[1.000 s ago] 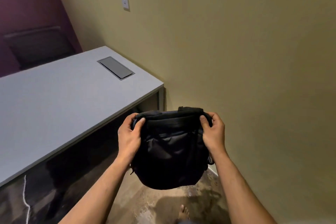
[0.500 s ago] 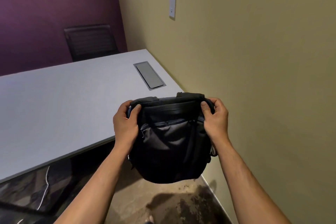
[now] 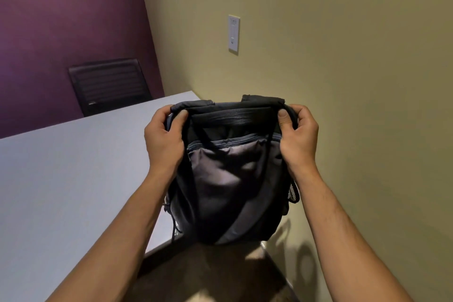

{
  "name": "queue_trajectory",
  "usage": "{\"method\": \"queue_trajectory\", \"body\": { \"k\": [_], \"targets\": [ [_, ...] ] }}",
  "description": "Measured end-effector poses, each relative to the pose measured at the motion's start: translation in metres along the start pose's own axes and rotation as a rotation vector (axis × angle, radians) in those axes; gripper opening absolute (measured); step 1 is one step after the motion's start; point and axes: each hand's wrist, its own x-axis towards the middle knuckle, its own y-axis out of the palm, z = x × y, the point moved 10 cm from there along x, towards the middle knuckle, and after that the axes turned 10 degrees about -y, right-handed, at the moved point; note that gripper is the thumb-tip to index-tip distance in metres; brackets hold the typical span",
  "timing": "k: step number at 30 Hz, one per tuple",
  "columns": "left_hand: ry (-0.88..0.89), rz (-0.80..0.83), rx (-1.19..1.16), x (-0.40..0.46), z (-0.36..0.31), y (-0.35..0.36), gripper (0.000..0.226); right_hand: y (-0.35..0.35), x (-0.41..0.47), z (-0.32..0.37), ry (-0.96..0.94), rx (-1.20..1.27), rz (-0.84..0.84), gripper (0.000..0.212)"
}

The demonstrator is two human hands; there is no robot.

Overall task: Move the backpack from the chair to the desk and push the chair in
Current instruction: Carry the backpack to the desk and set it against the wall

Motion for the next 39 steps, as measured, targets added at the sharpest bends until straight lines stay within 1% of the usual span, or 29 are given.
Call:
{"method": "queue_trajectory", "body": {
  "k": [5, 13, 16, 17, 19, 21, 25, 27, 28, 30, 34, 36, 39],
  "targets": [
    [0.056, 0.045, 0.009, 0.057, -0.001, 0.022, 0.008, 0.03, 0.032, -0.021, 0.006, -0.005, -0.038, 0.011],
    [0.062, 0.141, 0.01, 0.143, 0.025, 0.078, 0.009, 0.063, 0.075, -0.075, 0.031, 0.013, -0.122, 0.005],
    [0.053, 0.159, -0.001, 0.171, 0.038, 0.103, 0.016, 0.073, 0.09, -0.104, 0.065, 0.008, -0.138, 0.005],
    [0.032, 0.17, -0.016, 0.182, 0.045, 0.115, 0.018, 0.076, 0.096, -0.115, 0.082, 0.023, -0.144, 0.007],
    [-0.008, 0.221, 0.001, 0.198, 0.063, 0.139, 0.016, 0.08, 0.102, -0.137, 0.135, 0.027, -0.156, 0.007],
    [-0.117, 0.245, 0.017, 0.259, 0.11, 0.228, 0.012, 0.092, 0.16, -0.217, 0.232, -0.032, -0.173, 0.005],
    [-0.121, 0.24, -0.019, 0.27, 0.114, 0.245, 0.011, 0.089, 0.154, -0.216, 0.244, -0.042, -0.23, 0.003],
    [-0.135, 0.291, -0.003, 0.276, 0.125, 0.268, 0.015, 0.082, 0.147, -0.217, 0.253, -0.081, -0.292, 0.004],
    [-0.152, 0.331, -0.001, 0.28, 0.134, 0.285, 0.016, 0.076, 0.145, -0.22, 0.247, -0.104, -0.336, 0.006],
    [-0.146, 0.354, -0.014, 0.279, 0.134, 0.297, 0.018, 0.073, 0.138, -0.214, 0.221, -0.141, -0.364, 0.012],
    [-0.161, 0.395, -0.063, 0.276, 0.14, 0.322, 0.012, 0.07, 0.127, -0.203, 0.155, -0.179, -0.425, 0.021],
    [-0.159, 0.409, 0.012, 0.27, 0.152, 0.331, 0.016, 0.075, 0.125, -0.193, 0.062, -0.277, -0.399, 0.03],
    [-0.038, 0.417, 0.258, 0.263, 0.163, 0.333, 0.035, 0.09, 0.119, -0.181, -0.07, -0.473, -0.324, 0.041]
  ]
}}
